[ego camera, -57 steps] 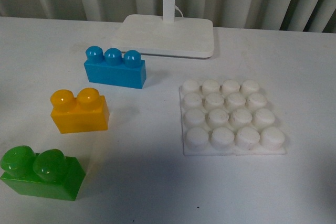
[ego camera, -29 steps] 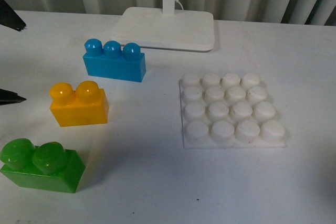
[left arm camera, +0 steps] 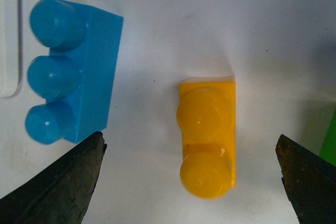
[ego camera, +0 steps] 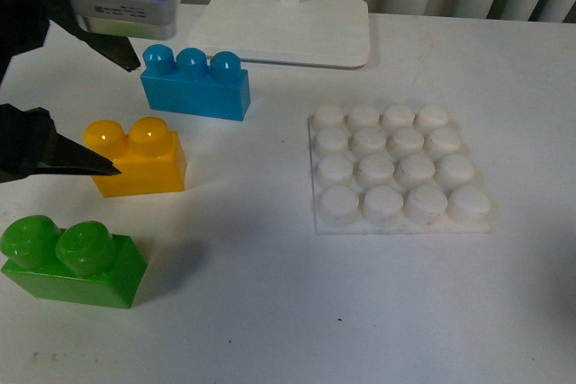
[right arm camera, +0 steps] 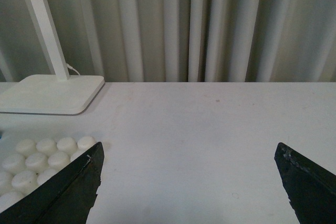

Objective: Insert yellow block into base center

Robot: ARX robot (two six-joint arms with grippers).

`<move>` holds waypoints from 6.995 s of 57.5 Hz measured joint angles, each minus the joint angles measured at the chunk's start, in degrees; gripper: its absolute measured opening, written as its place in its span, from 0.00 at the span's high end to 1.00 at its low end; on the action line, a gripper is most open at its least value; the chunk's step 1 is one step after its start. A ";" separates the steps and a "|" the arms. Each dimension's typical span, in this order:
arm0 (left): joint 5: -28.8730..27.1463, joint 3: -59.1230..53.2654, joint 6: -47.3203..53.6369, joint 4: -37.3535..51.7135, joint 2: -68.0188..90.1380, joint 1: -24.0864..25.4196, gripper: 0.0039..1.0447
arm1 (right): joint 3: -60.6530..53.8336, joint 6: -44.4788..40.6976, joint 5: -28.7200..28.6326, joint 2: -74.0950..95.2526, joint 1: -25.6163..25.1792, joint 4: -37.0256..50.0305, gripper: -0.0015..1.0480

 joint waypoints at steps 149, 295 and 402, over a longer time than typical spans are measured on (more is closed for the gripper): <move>-4.22 38.84 -11.52 -13.44 27.56 -22.53 0.71 | 0.00 0.00 0.00 0.00 0.00 0.00 0.09; -16.81 -21.03 -38.05 42.32 -26.16 -8.09 0.06 | 0.00 -0.02 0.00 0.00 0.00 0.00 0.09; -13.16 -61.70 -76.37 31.69 -92.19 12.81 0.97 | 0.00 -0.02 0.02 0.00 0.00 -0.02 0.09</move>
